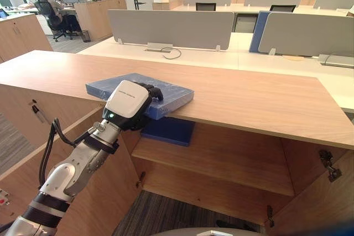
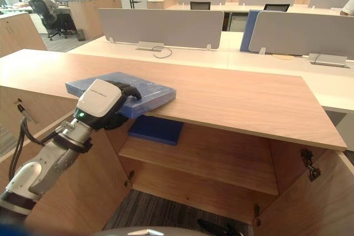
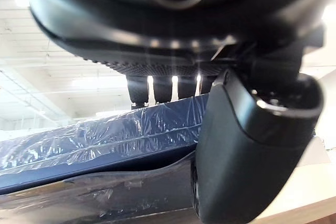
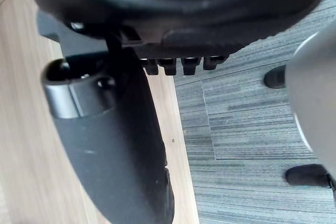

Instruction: Walk over to the cabinet, pick up the folder, carry it to the office cabinet, place the folder inside the office cabinet, then close the office cabinet door

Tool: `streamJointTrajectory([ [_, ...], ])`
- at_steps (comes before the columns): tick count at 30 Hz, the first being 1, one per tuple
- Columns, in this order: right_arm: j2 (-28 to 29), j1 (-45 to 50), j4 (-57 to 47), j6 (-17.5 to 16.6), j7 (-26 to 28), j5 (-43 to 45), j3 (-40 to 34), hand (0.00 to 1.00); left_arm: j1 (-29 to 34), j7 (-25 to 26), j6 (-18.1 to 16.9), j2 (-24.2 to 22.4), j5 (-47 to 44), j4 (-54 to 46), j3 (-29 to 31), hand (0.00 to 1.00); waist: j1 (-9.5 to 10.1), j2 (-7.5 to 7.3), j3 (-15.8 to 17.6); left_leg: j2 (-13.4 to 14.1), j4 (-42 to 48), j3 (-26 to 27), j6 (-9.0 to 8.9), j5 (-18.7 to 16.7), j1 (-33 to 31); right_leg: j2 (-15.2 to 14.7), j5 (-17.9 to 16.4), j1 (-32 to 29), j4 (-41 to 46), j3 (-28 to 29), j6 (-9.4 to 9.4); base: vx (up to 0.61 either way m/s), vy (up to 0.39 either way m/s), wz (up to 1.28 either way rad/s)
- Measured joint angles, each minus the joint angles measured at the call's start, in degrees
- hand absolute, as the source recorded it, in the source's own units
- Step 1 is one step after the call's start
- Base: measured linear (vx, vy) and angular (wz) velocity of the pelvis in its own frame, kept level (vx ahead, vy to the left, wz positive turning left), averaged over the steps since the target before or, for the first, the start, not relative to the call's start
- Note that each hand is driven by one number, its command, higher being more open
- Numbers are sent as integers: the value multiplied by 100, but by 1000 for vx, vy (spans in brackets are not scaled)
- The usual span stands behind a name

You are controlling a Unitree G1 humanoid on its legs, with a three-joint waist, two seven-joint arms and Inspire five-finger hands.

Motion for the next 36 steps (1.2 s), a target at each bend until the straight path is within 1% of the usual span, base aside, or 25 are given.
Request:
streamJointTrajectory([
  [4,-17,118,17,32,-4,12,-123,100,-122,97,-22,3,267,-15,-41,0,-31,10,-4,1,-21,0,-6,18,-16,0,0,-3,10,2,0,-46,-1,0],
  [6,-12,116,14,39,-36,9,-237,100,-300,49,11,12,335,-40,-94,0,-32,38,-11,0,-96,-15,-1,74,-8,1,0,-14,18,-16,0,-38,-10,4],
  [8,-15,114,12,40,-41,10,-336,100,-287,-40,72,-46,338,-243,-92,0,-35,31,-4,-1,-100,-23,0,81,-12,1,0,-17,22,-22,0,-26,-7,4],
  [10,-15,118,22,42,-66,74,-464,100,-142,-67,170,-405,300,-614,-28,0,-10,48,28,-7,-100,-37,3,83,-35,-1,0,-34,24,-29,0,0,0,0],
  [11,-10,112,26,42,-79,159,-540,100,70,-71,206,-867,217,-963,107,0,-9,46,57,-9,-99,-41,4,83,-38,-1,-1,-38,24,-26,-1,0,0,0],
  [12,-9,111,27,41,-98,261,-541,100,192,-74,211,-1120,100,-1139,178,0,-11,40,73,-8,-99,-42,4,83,-36,-1,-2,-38,25,-24,-3,0,0,0],
  [14,5,116,-23,12,-167,748,-350,100,777,-94,181,-2201,-656,-1993,480,0,-46,-13,127,4,-92,-32,4,83,-22,16,-12,-52,35,12,-19,5,-11,-6],
  [15,3,146,-105,1,-182,893,-216,100,923,-107,133,-2434,-869,-2200,567,0,-57,-23,138,14,-91,-20,4,83,-22,26,-13,-63,41,35,-22,6,-18,-17],
  [16,34,304,-570,-7,-233,1170,52,100,1257,-143,50,-2869,-1453,-2626,824,0,-100,-33,182,34,-92,-5,5,82,-11,45,-6,-89,50,89,-35,2,-24,-25],
  [17,115,555,-1348,-25,-286,1342,214,100,1654,-139,8,-3285,-2105,-3041,1106,0,-158,-47,279,56,-91,10,5,81,35,64,2,-91,67,151,-52,-1,-25,-27],
  [18,194,700,-1810,-49,-333,1377,284,100,1853,-145,-14,-3478,-2518,-3228,1222,0,-179,-44,308,64,-90,24,5,80,63,71,2,-90,76,187,-57,-16,-18,-29],
  [20,550,1274,-3600,-80,-548,1354,379,100,2529,-173,5,-4046,-3951,-3568,1424,0,-194,-29,322,105,-53,139,-8,12,84,98,-1,-90,91,286,-65,-37,4,-23],
  [21,625,1373,-4029,-80,-640,1335,432,100,2694,-225,-3,-4150,-4326,-3607,1422,0,-194,-16,327,127,-23,143,-8,-38,80,104,-1,-90,94,290,-66,-53,22,-14],
  [22,688,1520,-4854,-74,-842,1163,618,100,3008,-335,0,-4300,-5061,-3650,1413,0,-195,-30,341,142,41,152,-29,-91,64,129,-4,-93,101,305,-65,-63,14,-7],
  [23,710,1655,-5723,-38,-1046,714,750,100,3270,-424,12,-4398,-5654,-3678,1368,0,-192,-37,360,143,110,158,-37,-147,50,135,-8,-100,113,312,-61,-83,13,-10],
  [24,726,1742,-6635,8,-1213,144,875,100,3486,-462,12,-4476,-6059,-3683,1347,0,-197,-42,383,143,157,171,-32,-180,46,135,-18,-104,130,334,-48,-67,5,-8],
  [26,733,1768,-7434,13,-1358,-396,949,100,3645,-508,23,-4578,-6311,-3683,1334,0,-226,-40,398,145,209,192,-33,-208,1,136,-27,-148,161,358,-40,-36,8,-9],
  [27,732,1757,-8288,16,-1549,-1165,995,100,3753,-523,31,-4636,-6655,-3687,1287,0,-228,-77,387,149,280,228,-41,-231,-81,138,-47,-259,244,400,-36,-14,8,-11],
  [28,761,1822,-8470,268,-1679,-1232,998,100,3791,-524,31,-4661,-6786,-3692,1243,0,-224,-112,375,152,318,254,-43,-240,-127,132,-48,-321,263,417,-35,22,14,-11],
  [29,800,1893,-8483,288,-1808,-1685,1056,100,3811,-518,36,-4692,-6891,-3691,1223,0,-227,-128,383,151,337,261,-45,-241,-145,127,-48,-342,274,431,-35,37,20,-11],
  [30,812,1932,-8640,364,-1999,-2129,1157,100,3836,-491,54,-4809,-7044,-3691,1215,0,-276,-106,418,137,375,279,-42,-249,-145,120,-46,-338,279,463,-31,35,17,-9],
  [31,812,1932,-8709,403,-2021,-2184,1165,100,3836,-484,62,-4829,-7077,-3691,1211,0,-296,-86,427,132,378,282,-38,-253,-145,118,-46,-337,278,465,-31,9,16,-8],
  [33,809,1937,-8947,599,-2174,-2285,1187,100,3835,-464,69,-4898,-7295,-3691,1062,0,-339,12,430,132,394,306,-28,-289,-142,94,-42,-340,279,494,-22,7,29,-6],
  [36,776,2034,-9078,699,-2280,-2301,1486,100,3835,-468,72,-4899,-7532,-3691,820,0,-348,62,397,146,411,306,-28,-290,-141,108,-45,-341,279,515,-18,8,5,-5],
])
